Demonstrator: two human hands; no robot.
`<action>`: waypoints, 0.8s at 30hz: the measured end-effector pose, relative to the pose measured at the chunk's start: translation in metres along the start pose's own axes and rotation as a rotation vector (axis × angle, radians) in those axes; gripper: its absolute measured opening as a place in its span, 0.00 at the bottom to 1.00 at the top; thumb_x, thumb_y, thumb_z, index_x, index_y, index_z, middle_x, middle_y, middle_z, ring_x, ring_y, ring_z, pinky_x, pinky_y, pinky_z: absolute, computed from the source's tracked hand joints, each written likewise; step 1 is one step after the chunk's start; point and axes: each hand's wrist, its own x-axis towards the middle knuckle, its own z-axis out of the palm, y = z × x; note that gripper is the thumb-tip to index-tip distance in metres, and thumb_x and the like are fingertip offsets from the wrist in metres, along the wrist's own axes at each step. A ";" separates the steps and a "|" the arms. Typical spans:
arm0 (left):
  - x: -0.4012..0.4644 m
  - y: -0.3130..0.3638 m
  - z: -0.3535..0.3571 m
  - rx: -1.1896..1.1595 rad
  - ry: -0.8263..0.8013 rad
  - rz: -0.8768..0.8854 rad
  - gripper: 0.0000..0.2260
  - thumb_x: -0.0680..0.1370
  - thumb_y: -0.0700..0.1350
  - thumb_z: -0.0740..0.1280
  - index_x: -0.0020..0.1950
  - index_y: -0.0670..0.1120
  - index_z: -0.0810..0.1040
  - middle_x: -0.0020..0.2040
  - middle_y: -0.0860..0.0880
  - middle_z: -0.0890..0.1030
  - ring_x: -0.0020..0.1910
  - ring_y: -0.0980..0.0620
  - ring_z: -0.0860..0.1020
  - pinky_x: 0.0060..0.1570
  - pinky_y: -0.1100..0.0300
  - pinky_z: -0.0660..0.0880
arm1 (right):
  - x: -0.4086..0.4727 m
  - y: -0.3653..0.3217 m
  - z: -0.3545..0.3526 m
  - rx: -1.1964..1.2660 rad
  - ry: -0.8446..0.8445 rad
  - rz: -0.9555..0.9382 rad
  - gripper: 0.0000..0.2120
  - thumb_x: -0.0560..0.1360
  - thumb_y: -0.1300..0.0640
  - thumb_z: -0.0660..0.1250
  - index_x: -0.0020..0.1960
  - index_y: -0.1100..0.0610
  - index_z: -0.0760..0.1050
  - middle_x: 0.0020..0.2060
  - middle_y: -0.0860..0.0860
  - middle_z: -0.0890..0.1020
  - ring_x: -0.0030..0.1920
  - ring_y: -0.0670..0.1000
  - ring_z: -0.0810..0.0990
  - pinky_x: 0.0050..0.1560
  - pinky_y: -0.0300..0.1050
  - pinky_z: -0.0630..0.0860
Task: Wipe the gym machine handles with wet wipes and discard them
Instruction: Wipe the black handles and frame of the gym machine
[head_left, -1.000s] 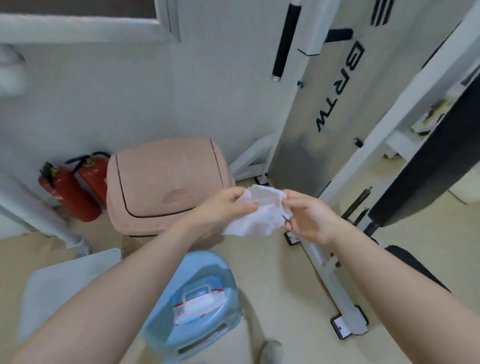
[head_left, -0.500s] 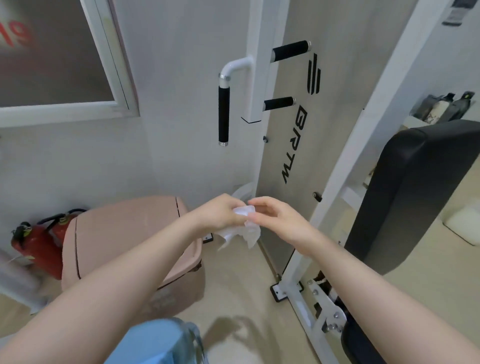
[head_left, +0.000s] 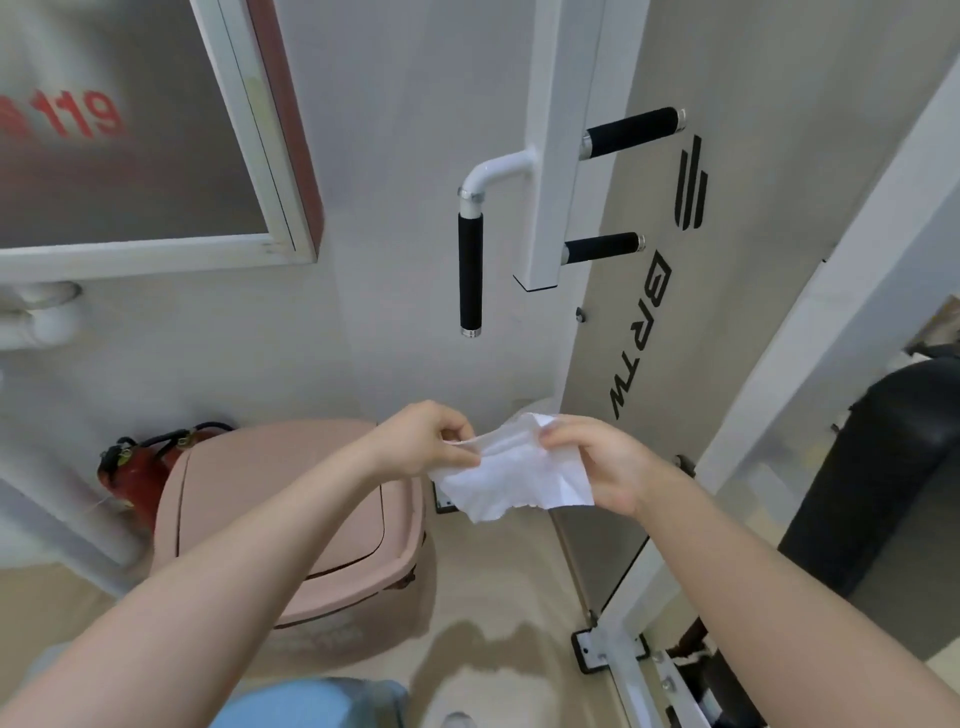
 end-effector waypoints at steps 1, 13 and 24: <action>0.007 -0.004 -0.003 0.006 0.003 -0.001 0.02 0.71 0.44 0.70 0.39 0.47 0.78 0.33 0.55 0.75 0.29 0.62 0.70 0.29 0.71 0.65 | 0.007 -0.002 -0.002 0.058 -0.019 0.004 0.19 0.68 0.60 0.65 0.58 0.62 0.71 0.51 0.61 0.75 0.45 0.58 0.79 0.40 0.50 0.77; 0.126 -0.023 -0.096 -0.254 0.175 0.098 0.30 0.72 0.51 0.71 0.70 0.52 0.62 0.62 0.54 0.70 0.59 0.55 0.71 0.52 0.62 0.68 | 0.116 -0.072 -0.003 0.027 0.760 -0.084 0.10 0.75 0.67 0.61 0.55 0.63 0.76 0.43 0.58 0.80 0.39 0.57 0.79 0.41 0.47 0.76; 0.183 -0.014 -0.133 -0.551 0.295 0.378 0.09 0.79 0.47 0.61 0.57 0.59 0.74 0.53 0.54 0.79 0.53 0.55 0.78 0.57 0.56 0.73 | 0.172 -0.111 0.059 -0.491 0.575 -0.708 0.10 0.78 0.52 0.55 0.48 0.52 0.75 0.59 0.47 0.74 0.60 0.40 0.72 0.60 0.37 0.68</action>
